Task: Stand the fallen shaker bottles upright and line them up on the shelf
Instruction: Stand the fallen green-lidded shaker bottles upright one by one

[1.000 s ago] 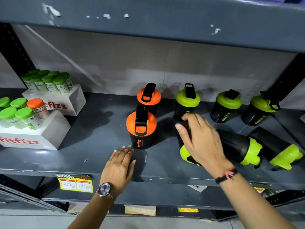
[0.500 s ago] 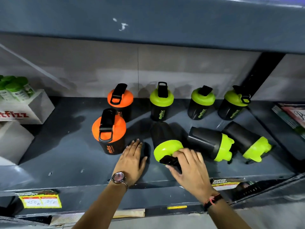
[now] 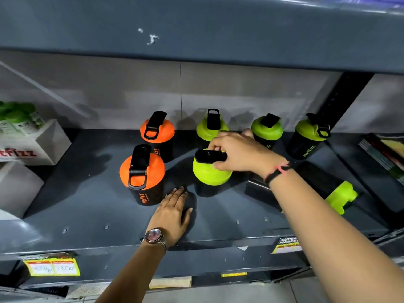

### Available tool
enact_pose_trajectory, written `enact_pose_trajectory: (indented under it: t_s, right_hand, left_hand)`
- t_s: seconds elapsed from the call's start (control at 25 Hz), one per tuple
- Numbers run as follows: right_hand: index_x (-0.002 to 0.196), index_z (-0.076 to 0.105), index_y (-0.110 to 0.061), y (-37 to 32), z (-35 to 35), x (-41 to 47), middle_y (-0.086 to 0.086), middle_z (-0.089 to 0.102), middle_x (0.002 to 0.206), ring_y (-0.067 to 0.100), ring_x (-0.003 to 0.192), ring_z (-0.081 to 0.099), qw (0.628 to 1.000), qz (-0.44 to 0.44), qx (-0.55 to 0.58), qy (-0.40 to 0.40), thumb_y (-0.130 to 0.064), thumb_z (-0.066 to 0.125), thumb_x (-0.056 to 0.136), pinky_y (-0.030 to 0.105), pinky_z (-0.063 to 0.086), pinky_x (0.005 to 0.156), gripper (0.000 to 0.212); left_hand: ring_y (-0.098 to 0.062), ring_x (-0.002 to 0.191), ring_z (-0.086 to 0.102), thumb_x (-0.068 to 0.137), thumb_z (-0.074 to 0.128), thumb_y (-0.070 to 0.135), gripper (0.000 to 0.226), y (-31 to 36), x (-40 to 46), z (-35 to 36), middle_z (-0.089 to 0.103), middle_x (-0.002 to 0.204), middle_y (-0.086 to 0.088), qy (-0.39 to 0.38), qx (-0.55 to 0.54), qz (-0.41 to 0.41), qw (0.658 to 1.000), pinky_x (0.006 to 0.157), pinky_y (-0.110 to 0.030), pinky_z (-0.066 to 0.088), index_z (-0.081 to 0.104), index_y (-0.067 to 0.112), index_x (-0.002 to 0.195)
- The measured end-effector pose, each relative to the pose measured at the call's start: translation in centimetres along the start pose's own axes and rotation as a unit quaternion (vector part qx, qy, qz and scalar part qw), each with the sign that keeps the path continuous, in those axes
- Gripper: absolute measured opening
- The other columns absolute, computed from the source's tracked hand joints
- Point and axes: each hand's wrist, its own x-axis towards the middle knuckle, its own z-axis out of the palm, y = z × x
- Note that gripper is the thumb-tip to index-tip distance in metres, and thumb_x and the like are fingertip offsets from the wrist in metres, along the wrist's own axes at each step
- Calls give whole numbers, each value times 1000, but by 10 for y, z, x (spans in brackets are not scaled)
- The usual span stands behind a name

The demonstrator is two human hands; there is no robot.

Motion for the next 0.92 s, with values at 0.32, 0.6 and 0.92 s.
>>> enact_pose_trajectory:
  t_s: [0.32,0.6,0.92]
  right_hand:
    - [117,54,-18,-3,2,18,7,61,117,30,108,55,999,14,10,-31,-36,69,77,35,38,81,46]
    - [124,44,-13,-26,16,12,20,51,119,41,110,50,993,108,48,10,-33,52,88,40,44,86,42]
    - [121,39,-4,-46,12,12,22,51,124,40,114,48,976,206,72,2,-30,42,95,41,44,88,37]
  left_hand:
    - [-20,139,21,92,43,30,50,-2,1,2,27,150,-9,-4,12,3,1000,115,-31,15,28,10,136]
    - [-24,137,26,91,47,26,48,3,0,-2,32,147,-13,-6,14,3,1000,114,-33,19,34,6,132]
    - [-42,109,57,80,62,11,35,18,-13,-10,60,119,-26,24,67,-23,997,90,-55,47,57,-4,110]
